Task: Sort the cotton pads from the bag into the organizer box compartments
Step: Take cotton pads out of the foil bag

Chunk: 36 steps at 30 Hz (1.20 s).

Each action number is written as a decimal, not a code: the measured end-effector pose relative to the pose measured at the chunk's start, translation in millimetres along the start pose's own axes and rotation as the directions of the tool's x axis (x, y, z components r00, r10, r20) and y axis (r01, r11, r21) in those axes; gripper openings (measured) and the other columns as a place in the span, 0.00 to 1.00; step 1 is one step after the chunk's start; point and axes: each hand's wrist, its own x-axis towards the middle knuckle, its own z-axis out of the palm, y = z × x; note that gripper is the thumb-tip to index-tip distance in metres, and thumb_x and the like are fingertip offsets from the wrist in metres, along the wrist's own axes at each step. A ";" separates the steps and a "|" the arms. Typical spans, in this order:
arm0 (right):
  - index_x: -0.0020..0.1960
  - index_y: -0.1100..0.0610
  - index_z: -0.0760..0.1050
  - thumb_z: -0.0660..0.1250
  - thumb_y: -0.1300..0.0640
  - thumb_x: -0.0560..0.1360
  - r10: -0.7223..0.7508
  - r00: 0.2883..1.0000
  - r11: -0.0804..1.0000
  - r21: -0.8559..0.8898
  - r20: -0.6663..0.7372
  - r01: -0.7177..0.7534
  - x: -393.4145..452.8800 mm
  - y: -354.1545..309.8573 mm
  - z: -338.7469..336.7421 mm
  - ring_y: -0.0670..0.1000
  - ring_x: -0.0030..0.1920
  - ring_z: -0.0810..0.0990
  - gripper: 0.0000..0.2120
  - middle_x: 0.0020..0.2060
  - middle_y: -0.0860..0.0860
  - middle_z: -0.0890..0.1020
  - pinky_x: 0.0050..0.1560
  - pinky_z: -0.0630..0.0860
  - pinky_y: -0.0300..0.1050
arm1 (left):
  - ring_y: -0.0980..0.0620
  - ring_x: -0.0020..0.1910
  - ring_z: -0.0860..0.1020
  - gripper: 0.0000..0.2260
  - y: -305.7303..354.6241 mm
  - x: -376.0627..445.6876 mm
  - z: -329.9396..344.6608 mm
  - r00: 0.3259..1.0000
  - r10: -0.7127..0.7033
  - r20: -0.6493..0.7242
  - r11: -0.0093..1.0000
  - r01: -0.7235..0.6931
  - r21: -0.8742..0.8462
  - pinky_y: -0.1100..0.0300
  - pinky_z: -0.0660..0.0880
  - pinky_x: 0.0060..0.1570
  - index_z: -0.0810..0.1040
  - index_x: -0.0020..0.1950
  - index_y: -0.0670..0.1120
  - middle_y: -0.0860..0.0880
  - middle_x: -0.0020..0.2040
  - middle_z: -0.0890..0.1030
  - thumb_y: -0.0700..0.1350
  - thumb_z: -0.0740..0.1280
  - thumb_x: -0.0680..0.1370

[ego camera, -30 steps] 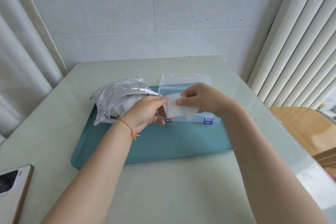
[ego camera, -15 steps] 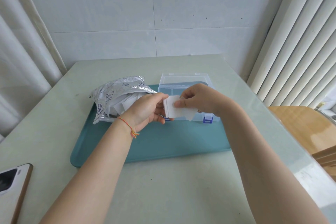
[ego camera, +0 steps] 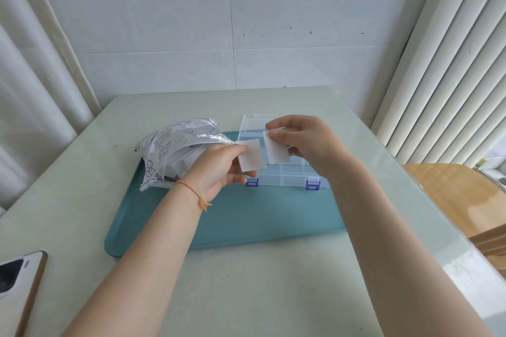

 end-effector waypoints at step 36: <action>0.57 0.59 0.69 0.69 0.63 0.76 0.240 0.946 0.968 -0.023 -0.219 -0.251 15.0 13.9 7.8 0.51 0.31 0.83 0.13 0.39 0.57 0.82 0.32 0.78 0.42 | 0.48 0.33 0.70 0.12 0.4 -5.5 -1.2 0.985 0.160 0.064 0.260 -0.104 0.960 0.56 0.68 0.34 0.78 0.39 0.41 0.43 0.35 0.77 0.46 0.61 0.77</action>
